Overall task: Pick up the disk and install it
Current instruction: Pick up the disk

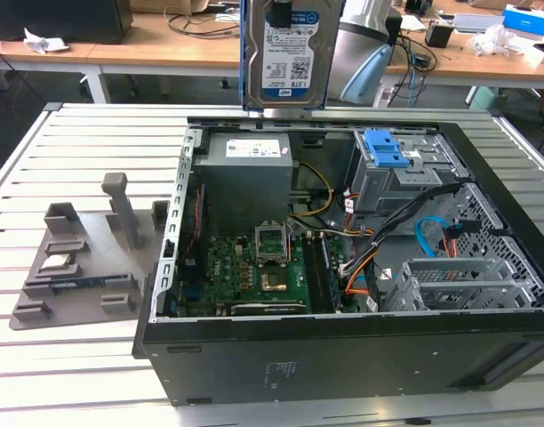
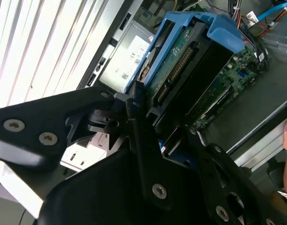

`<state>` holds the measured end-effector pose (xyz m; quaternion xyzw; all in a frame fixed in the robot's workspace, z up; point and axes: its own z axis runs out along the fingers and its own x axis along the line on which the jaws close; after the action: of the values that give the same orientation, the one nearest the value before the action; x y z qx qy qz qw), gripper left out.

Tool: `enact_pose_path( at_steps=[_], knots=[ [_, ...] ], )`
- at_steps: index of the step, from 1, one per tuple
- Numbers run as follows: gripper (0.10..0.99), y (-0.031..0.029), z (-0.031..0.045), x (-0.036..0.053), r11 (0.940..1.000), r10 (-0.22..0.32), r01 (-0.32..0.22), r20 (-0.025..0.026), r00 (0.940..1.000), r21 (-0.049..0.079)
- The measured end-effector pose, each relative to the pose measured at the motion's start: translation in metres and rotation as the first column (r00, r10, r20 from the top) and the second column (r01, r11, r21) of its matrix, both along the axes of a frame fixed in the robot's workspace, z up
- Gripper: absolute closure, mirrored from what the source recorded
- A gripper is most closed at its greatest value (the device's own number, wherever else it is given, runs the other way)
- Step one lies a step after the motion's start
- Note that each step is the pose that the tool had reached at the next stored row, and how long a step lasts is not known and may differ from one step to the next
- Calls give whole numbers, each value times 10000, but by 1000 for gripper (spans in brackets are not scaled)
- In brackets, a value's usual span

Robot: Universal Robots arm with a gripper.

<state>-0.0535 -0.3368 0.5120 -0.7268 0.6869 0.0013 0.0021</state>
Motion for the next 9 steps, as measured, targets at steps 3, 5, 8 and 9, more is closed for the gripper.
enact_pose_path(
  at_steps=[3, 5, 8, 9],
  knots=[
    [722, 0, 0, 129, 10000, 0, 0, -4, 10000, 0],
    [722, 0, 0, 209, 10000, 0, 0, -5, 10000, 1],
    [722, 0, 0, 295, 10000, 1, -1, -5, 10000, 2],
    [722, 0, 0, 300, 10000, 2, -2, -4, 10000, 0]
  ],
)
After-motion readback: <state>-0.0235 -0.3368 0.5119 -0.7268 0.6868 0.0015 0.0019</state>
